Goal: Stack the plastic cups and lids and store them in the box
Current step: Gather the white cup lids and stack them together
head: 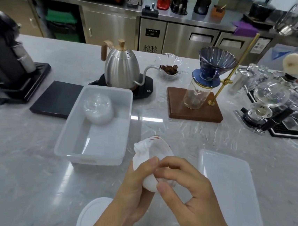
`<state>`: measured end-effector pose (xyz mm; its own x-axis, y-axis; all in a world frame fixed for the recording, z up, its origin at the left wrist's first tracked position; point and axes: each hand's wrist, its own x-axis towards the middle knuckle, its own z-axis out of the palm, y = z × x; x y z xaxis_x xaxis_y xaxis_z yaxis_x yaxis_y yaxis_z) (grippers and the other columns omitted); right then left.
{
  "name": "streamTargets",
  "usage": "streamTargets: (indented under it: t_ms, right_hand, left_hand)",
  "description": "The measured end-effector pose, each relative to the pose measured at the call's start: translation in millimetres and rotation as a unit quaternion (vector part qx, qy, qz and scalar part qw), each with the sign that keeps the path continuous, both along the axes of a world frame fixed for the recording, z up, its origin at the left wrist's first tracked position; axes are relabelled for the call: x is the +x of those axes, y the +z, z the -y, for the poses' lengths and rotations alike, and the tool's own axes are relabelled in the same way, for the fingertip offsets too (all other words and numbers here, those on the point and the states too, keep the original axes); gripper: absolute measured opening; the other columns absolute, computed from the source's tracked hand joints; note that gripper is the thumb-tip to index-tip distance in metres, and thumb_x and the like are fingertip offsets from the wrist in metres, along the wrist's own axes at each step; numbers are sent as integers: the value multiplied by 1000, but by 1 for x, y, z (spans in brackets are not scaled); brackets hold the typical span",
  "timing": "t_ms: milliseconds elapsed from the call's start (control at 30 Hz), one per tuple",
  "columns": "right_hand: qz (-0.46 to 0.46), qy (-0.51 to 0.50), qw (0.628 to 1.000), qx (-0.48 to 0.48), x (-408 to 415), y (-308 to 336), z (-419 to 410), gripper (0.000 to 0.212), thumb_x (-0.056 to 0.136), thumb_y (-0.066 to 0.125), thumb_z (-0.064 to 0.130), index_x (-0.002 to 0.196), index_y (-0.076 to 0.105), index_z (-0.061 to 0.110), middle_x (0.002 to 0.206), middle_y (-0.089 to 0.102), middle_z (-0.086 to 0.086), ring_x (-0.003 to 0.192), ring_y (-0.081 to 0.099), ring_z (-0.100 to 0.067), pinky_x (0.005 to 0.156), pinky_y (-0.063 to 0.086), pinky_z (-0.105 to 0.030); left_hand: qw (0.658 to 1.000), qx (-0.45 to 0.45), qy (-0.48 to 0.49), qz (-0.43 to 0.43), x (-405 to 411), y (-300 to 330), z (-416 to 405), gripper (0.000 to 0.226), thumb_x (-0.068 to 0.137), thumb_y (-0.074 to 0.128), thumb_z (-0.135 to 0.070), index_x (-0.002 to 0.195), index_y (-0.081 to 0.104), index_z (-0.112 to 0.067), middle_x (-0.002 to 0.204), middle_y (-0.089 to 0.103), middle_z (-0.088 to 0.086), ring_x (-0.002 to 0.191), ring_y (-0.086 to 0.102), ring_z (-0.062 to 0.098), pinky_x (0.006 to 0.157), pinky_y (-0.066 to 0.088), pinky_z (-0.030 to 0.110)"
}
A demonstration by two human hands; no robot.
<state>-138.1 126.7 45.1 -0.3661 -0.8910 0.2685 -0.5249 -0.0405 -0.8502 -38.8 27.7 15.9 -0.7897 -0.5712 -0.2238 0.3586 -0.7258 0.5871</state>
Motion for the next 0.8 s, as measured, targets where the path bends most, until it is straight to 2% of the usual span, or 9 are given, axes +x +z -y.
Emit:
streamTargets:
  t_ms: [67, 133, 233, 300, 400, 533, 633, 700, 800]
  right_hand:
    - [-1, 0, 1000, -1, 1, 1, 1, 25, 87, 66, 36, 108, 74, 26, 121, 65, 10, 117, 63, -13, 91, 51, -20]
    - [-7, -13, 1000, 10, 3, 4, 4, 38, 82, 69, 41, 119, 67, 31, 134, 58, 15, 129, 53, -5, 94, 46, -11]
    - [15, 3, 997, 80, 7, 8, 8, 69, 76, 69, 57, 138, 43, 47, 152, 32, 32, 141, 28, 12, 99, 28, 4]
    - [35, 27, 993, 113, 6, 9, 11, 77, 76, 71, 60, 142, 33, 53, 151, 25, 41, 140, 22, 18, 98, 27, 5]
    - [68, 45, 987, 137, 5, 12, 13, 88, 68, 76, 55, 141, 27, 59, 143, 30, 49, 134, 28, 23, 92, 31, 7]
    - [72, 65, 985, 142, 7, 14, 20, 90, 63, 80, 51, 135, 29, 64, 137, 34, 51, 129, 34, 24, 91, 34, 5]
    - [69, 92, 984, 137, 10, 17, 27, 90, 68, 87, 32, 136, 34, 60, 139, 42, 41, 131, 39, 17, 95, 35, 2]
    - [62, 108, 984, 128, 12, 16, 31, 89, 69, 87, 24, 136, 38, 57, 141, 46, 33, 133, 43, 8, 99, 38, -5]
    - [71, 116, 983, 125, 17, 13, 38, 86, 72, 86, 28, 139, 38, 54, 143, 46, 28, 134, 44, 2, 103, 42, -18]
  left_hand:
    - [1000, -12, 13, -4, 4, 2, 2, 96, 48, 97, -41, 124, 58, 2, 100, 63, 21, 90, 70, 28, 76, 60, 36]
    - [999, -26, 25, -12, 8, 4, 5, 98, 52, 96, -37, 132, 53, -1, 110, 61, 24, 96, 67, 32, 77, 59, 41]
    - [997, -70, 22, 5, 12, 6, 7, 94, 57, 94, -38, 137, 52, -10, 122, 57, 29, 108, 61, 38, 82, 57, 54]
    - [995, -95, 14, 22, 15, 6, 9, 92, 59, 93, -36, 138, 52, -11, 130, 55, 31, 112, 61, 38, 87, 56, 60]
    - [988, -145, 7, 54, 21, 7, 14, 78, 64, 82, -25, 135, 53, -13, 125, 57, 28, 111, 60, 36, 87, 55, 63]
    - [979, -180, 10, 93, 29, 5, 18, 72, 64, 81, -22, 132, 55, -19, 123, 58, 26, 107, 64, 31, 86, 56, 66]
    - [976, -192, 10, 101, 37, 5, 21, 65, 66, 82, -21, 126, 59, -22, 113, 66, 14, 102, 66, 29, 86, 55, 66]
    - [975, -196, 9, 104, 42, 7, 23, 62, 66, 81, -22, 125, 59, -21, 111, 66, 12, 103, 65, 30, 86, 56, 64]
    - [975, -190, 16, 113, 50, 9, 26, 64, 67, 81, -24, 126, 58, -19, 120, 62, 21, 107, 64, 31, 81, 59, 57]
